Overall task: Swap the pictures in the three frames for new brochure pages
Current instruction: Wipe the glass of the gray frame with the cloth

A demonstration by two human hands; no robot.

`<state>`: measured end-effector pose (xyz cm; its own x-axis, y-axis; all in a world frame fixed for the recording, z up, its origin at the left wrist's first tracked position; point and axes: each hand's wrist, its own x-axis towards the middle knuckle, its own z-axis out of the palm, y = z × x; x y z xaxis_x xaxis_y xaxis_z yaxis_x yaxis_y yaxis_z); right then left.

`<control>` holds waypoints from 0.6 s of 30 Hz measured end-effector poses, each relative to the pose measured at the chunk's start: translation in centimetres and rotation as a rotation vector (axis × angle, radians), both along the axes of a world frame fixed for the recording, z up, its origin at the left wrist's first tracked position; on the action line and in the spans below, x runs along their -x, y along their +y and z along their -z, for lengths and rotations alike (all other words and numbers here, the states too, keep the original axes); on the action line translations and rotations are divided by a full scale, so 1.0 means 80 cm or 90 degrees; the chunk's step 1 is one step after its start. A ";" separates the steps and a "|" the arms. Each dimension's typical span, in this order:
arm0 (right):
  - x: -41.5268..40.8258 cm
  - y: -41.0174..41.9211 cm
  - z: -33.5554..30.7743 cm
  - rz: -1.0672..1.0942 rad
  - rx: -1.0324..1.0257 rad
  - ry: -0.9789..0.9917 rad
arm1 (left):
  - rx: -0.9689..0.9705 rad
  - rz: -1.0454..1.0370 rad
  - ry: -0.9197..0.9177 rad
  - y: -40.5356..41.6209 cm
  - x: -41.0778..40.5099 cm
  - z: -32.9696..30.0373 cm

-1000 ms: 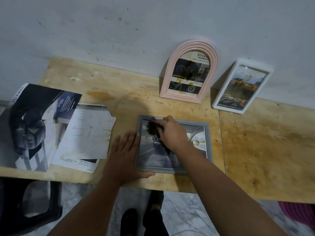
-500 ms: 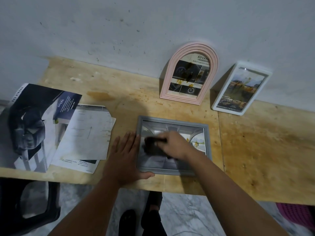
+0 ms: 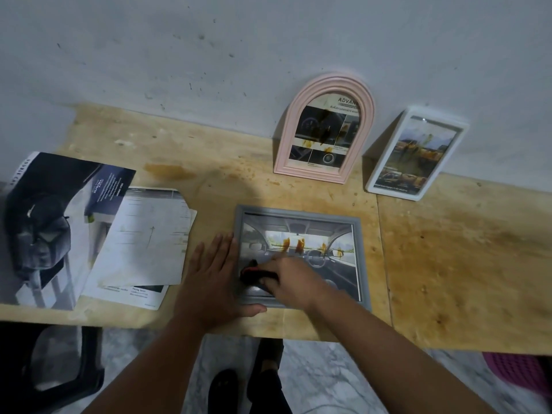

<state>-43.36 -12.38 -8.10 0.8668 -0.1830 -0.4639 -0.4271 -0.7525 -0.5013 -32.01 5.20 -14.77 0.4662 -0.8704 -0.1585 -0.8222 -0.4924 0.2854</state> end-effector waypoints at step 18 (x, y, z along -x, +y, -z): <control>0.051 0.012 0.007 0.051 0.136 -0.044 | -0.009 -0.002 -0.007 -0.001 0.001 -0.002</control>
